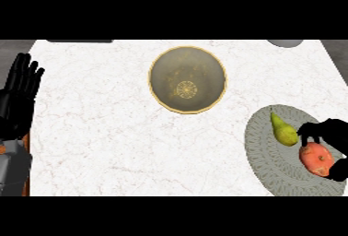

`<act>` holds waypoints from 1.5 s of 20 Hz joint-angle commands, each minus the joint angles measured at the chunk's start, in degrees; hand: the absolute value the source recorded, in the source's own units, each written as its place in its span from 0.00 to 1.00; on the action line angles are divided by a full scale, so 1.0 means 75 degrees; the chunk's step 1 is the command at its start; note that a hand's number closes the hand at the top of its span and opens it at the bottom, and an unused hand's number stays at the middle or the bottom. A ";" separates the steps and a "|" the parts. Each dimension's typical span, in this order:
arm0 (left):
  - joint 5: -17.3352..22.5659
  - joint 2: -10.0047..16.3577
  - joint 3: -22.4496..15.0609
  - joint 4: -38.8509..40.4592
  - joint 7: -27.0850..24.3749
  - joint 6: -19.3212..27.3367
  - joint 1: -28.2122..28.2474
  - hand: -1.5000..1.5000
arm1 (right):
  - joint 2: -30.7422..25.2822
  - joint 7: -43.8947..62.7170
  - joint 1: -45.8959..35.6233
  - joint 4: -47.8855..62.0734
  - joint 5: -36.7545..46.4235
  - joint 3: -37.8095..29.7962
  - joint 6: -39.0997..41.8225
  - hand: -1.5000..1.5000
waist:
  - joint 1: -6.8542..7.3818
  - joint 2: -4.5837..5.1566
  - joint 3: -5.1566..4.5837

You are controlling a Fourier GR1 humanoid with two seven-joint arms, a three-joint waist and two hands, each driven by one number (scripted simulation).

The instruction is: Pick the squash from the placemat and place it in the bowl

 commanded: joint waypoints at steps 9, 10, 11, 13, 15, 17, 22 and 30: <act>-0.0020 -0.0068 -0.0251 0.0043 0.0391 -0.0016 -0.0678 0.50 | -0.1547 0.1530 -0.3708 0.3929 0.0525 -0.1372 -0.0318 1.00 | 0.0530 0.0209 0.0089; -0.0046 -0.0044 -0.0197 -0.0110 0.0326 0.0021 -0.0506 0.50 | -0.1734 0.1153 -0.3529 0.4225 0.0554 -0.1449 -0.0805 1.00 | 0.0455 0.0181 0.0090; -0.0050 -0.0098 -0.0236 -0.0022 0.0290 0.0042 -0.0747 0.50 | -0.1859 0.1176 -0.4014 0.4342 0.0381 -0.1612 -0.0527 1.00 | 0.0451 0.0195 0.0086; -0.0073 -0.0160 -0.0244 -0.0098 0.0418 0.0133 -0.0603 0.50 | -0.2025 0.0950 -0.4424 0.4652 0.0368 -0.1647 -0.0570 1.00 | 0.0345 0.0132 0.0074; -0.0212 -0.0169 -0.0283 -0.0097 0.0181 0.0130 -0.0432 0.50 | -0.2210 0.0588 -0.4791 0.5035 0.0242 -0.1782 -0.0513 1.00 | 0.0336 0.0137 0.0072; -0.0110 -0.0110 -0.0134 0.0271 0.0101 0.0051 -0.0619 0.50 | -0.2012 0.0107 -0.5287 0.5066 -0.0032 -0.1782 0.0132 1.00 | 0.0267 0.0125 0.0061; -0.0176 -0.0268 -0.0211 0.0115 0.0232 0.0207 -0.0510 0.50 | -0.2160 -0.0610 -0.5962 0.4953 -0.0599 -0.2157 0.0458 1.00 | 0.0126 0.0063 0.0052; -0.0118 -0.0017 0.0051 0.0194 0.0118 0.0030 -0.0241 0.50 | -0.1668 -0.0002 -0.7289 0.4796 -0.1573 -0.2288 0.2774 1.00 | -0.0057 -0.0031 0.0031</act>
